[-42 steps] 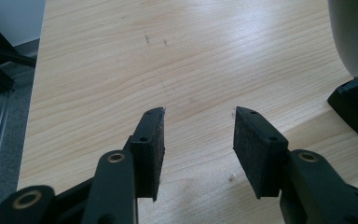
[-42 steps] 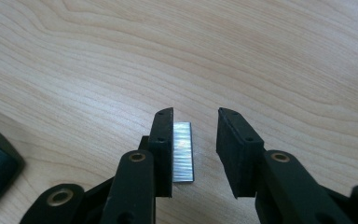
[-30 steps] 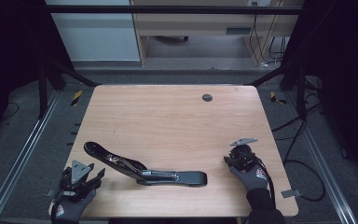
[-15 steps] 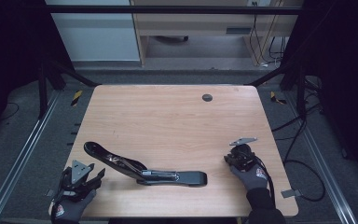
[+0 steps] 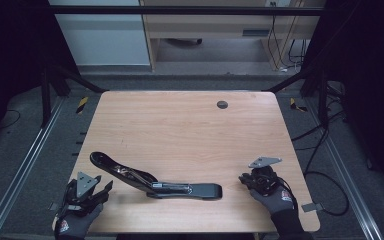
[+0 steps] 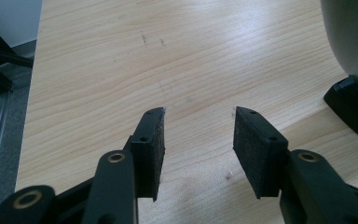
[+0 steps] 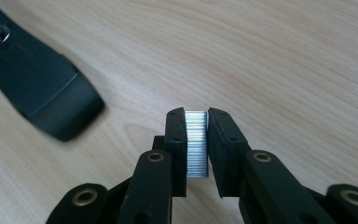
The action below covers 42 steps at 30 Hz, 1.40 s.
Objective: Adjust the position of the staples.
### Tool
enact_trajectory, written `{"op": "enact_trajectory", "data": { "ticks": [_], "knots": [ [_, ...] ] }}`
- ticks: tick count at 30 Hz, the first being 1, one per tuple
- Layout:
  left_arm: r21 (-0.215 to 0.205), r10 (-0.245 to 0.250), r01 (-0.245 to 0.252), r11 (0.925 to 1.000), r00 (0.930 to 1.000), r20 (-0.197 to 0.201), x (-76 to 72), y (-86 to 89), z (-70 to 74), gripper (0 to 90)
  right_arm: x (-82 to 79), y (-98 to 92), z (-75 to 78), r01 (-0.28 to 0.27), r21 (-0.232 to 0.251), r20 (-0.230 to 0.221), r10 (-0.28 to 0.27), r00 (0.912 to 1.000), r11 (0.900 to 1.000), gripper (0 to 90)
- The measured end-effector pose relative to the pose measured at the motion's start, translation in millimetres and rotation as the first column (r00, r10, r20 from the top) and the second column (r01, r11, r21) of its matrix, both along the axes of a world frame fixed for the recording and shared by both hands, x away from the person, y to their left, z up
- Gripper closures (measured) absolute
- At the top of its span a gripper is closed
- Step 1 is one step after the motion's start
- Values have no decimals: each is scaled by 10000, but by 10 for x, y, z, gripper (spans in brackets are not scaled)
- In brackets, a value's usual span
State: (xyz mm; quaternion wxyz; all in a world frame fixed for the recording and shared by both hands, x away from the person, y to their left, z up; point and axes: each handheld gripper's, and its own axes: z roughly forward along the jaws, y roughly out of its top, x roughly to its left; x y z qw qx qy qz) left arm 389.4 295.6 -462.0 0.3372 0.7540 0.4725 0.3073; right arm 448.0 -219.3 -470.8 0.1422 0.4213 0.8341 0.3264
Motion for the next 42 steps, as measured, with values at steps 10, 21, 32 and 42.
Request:
{"op": "enact_trajectory", "data": {
  "ticks": [10, 21, 32, 42],
  "knots": [
    [77, -70, 70, 9999, 10000, -29, 1, -4, -1, 530, -188, -37, -95, -686, -287, -115, 683, 9976, 9972, 781],
    [66, -83, 83, 9999, 10000, -16, 2, -8, -3, 530, -189, -16, -158, -968, -646, -323, 949, 9950, 9932, 780],
    [-14, -154, 153, 9999, 9999, -57, 3, -3, -6, 530, -198, -3, -114, -812, -452, -305, 799, 9963, 9957, 730],
    [44, -226, 226, 9997, 9997, -87, 11, -8, -11, 530, -198, 18, -79, -438, -583, -499, 409, 9979, 9973, 736]
  ]
}}
